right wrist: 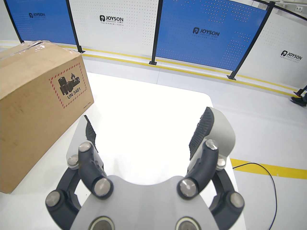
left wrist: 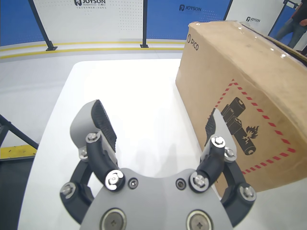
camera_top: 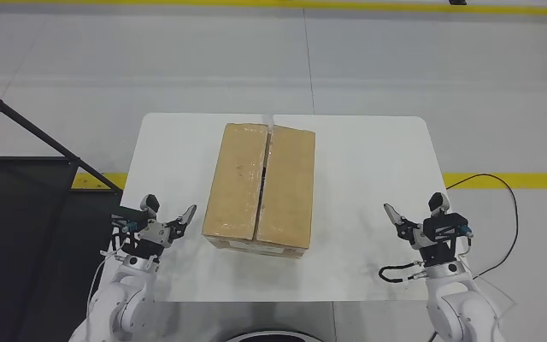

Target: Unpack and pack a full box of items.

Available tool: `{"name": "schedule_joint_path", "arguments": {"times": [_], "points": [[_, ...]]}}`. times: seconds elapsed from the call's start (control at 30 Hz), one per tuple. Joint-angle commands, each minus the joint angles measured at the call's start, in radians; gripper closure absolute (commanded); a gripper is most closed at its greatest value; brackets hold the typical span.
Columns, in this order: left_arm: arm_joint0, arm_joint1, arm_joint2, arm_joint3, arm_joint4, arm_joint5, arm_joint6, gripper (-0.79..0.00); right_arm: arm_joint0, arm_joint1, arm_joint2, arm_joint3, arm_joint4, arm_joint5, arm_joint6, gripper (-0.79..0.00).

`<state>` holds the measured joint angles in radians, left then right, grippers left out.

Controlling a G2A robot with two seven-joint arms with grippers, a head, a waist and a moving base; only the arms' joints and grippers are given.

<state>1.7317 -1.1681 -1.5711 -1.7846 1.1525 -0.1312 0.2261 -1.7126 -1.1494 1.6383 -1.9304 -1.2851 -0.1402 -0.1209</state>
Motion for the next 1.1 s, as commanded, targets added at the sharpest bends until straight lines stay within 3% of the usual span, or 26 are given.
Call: {"name": "schedule_joint_path", "arguments": {"times": [0.0,0.5,1.07], "points": [[-0.002,0.000,0.003,0.003,0.007,-0.001,-0.007,-0.785,0.000,0.000,0.000,0.000,0.000,0.000,0.000,-0.785],[-0.059,-0.010,0.075,0.049,0.006,-0.054,-0.042,-0.785,0.000,0.000,0.000,0.000,0.000,0.000,0.000,-0.785],[-0.065,-0.016,0.120,0.067,0.018,-0.138,0.030,-0.785,0.000,0.000,0.000,0.000,0.000,0.000,0.000,-0.785]]}}
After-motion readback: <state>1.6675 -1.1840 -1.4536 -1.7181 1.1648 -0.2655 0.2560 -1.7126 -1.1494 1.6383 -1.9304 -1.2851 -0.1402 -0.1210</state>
